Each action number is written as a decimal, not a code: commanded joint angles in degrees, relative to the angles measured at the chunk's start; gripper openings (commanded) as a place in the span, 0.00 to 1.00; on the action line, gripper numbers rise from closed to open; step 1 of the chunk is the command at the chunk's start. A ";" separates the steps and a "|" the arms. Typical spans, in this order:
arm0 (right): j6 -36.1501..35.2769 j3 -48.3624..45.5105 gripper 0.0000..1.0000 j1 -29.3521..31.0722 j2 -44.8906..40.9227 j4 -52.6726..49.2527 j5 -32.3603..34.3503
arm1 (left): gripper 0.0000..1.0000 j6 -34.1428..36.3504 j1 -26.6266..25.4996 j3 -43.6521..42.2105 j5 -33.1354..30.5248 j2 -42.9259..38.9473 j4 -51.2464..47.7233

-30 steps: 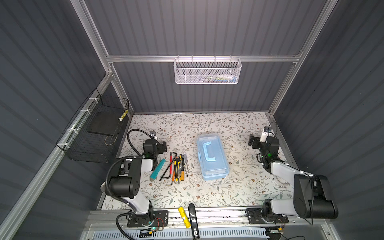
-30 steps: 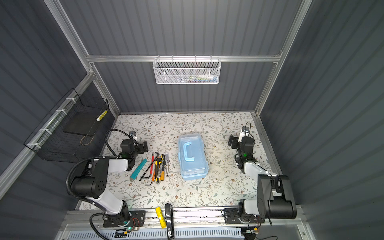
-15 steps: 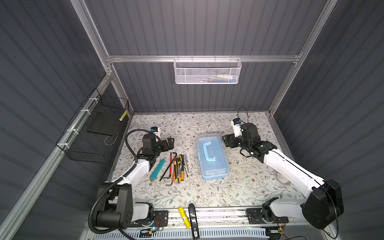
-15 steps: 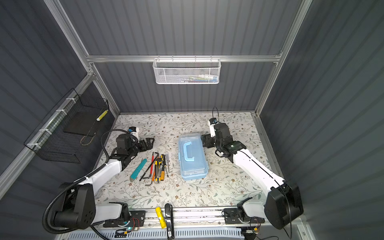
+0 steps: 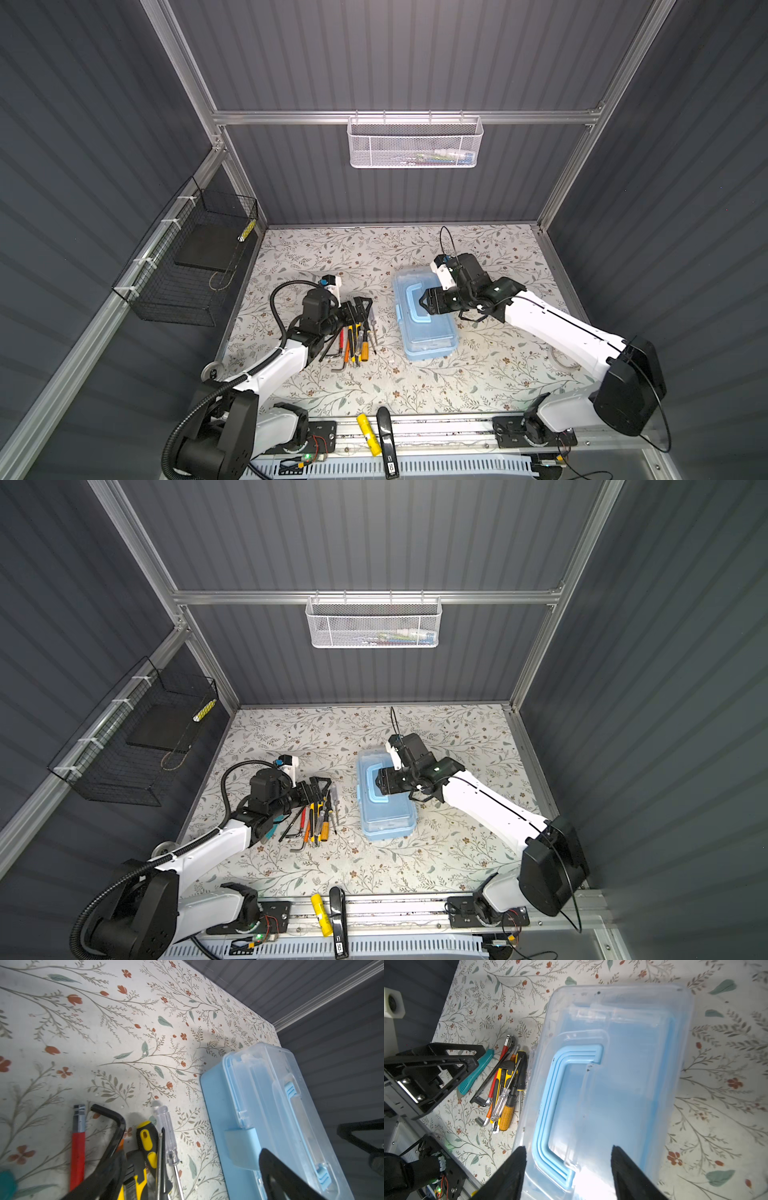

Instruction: Pack the tool kit

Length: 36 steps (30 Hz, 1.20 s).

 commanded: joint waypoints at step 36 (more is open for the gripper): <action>9.63 -1.99 0.69 2.50 8.43 11.39 -18.99 | 0.99 1.25 -12.16 9.03 -0.88 14.26 0.36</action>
